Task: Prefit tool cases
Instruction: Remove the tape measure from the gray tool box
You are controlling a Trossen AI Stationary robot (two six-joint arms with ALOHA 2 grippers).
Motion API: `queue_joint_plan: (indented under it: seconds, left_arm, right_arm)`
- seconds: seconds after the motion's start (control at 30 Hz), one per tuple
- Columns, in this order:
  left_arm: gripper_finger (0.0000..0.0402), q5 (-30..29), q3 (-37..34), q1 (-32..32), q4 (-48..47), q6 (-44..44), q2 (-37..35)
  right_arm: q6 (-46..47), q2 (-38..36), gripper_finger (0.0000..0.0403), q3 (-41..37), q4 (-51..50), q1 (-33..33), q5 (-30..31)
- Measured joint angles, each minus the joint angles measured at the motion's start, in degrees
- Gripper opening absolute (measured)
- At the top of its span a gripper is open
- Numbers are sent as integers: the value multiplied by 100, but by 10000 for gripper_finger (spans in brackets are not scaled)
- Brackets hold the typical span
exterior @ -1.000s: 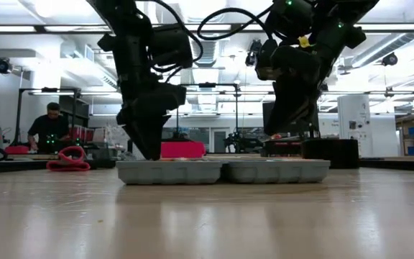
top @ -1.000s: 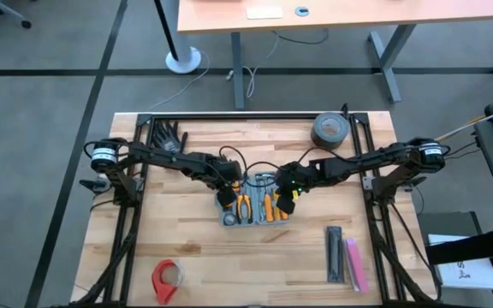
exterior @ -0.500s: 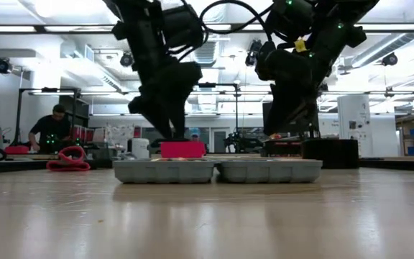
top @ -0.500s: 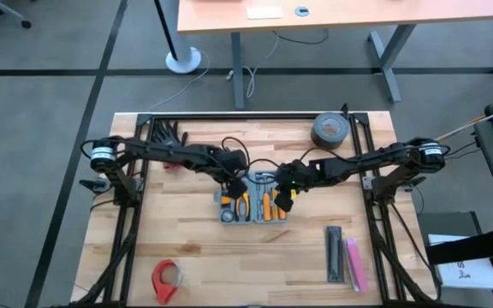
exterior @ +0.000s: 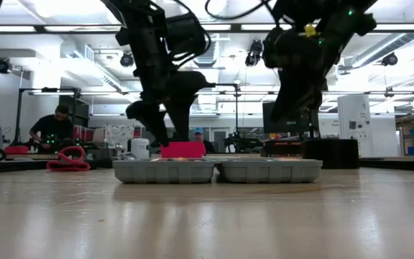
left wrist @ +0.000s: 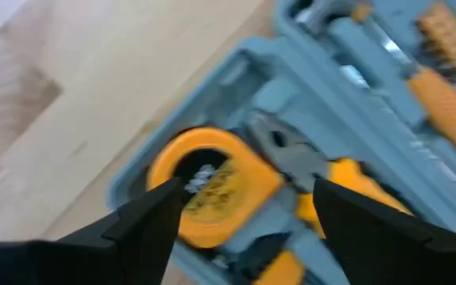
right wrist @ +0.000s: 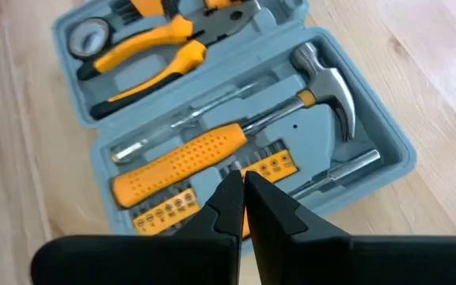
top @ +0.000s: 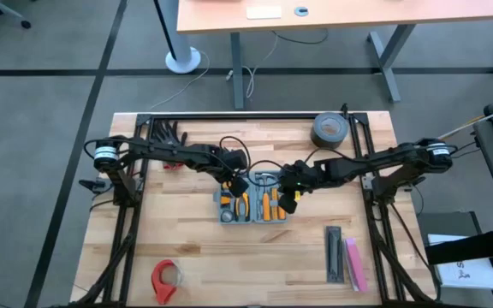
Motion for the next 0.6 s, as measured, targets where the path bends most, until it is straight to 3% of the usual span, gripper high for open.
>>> queue_joint_plan:
  seconds: [0.17,0.6]
  left_arm:
    - [308,48,71,70,-58,10,287]
    - [285,78,112,64,-142,158,510]
  right_arm:
    - [29,-124,0,11,-273,138,251]
    - [114,-80,0,-11,-403,240,413]
